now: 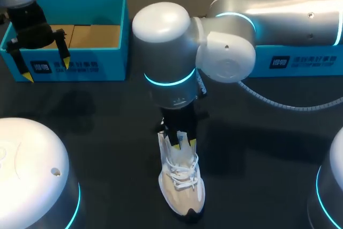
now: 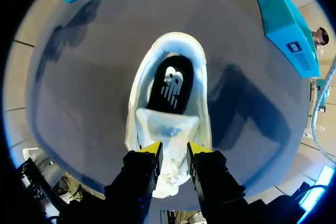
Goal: Take the shoe out of the shoebox, open the shoe tongue, remove and reinsert the insole, then place the shoe into the shoebox
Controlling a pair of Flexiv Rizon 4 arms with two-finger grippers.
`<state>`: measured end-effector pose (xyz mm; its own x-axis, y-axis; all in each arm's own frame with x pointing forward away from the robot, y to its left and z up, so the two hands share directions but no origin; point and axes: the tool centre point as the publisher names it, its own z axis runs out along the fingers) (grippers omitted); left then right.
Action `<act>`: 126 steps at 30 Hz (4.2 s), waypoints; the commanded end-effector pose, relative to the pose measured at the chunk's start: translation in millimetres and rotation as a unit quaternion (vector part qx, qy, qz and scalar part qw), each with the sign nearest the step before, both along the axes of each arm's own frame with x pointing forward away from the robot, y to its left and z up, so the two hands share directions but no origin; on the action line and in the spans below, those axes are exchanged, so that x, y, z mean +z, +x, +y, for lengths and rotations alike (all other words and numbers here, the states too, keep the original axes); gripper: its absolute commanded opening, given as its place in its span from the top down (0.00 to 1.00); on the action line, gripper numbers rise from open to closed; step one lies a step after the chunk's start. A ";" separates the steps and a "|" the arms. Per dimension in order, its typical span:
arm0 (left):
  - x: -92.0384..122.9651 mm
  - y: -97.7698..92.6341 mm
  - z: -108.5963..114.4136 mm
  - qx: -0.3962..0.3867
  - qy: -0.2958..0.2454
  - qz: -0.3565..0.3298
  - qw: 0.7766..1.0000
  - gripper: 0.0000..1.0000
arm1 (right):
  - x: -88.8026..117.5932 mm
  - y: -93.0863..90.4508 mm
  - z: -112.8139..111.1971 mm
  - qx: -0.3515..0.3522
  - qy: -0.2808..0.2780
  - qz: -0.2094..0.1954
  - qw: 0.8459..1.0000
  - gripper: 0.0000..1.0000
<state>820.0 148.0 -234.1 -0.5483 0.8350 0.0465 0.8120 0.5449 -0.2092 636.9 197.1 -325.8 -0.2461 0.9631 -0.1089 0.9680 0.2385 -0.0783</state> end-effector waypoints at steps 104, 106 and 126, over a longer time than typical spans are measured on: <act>0.6 -1.2 0.4 0.000 0.001 -0.002 1.000 0.00 | 14.1 118.5 20.7 0.691 0.037 -0.026 0.722 0.00; 0.6 -1.2 0.4 0.000 0.001 -0.002 1.000 0.00 | 8.9 121.4 21.1 0.693 0.040 -0.026 0.720 0.00; 0.6 -1.2 0.4 0.000 0.001 -0.002 1.000 0.00 | -36.3 138.0 14.5 0.665 0.043 -0.037 0.745 0.00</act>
<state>819.9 148.0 -234.1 -0.5483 0.8350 0.0465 0.8120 0.5449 -0.2091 773.9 207.1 -356.4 -0.9847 -0.1245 -0.1222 -0.1300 0.9908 0.0382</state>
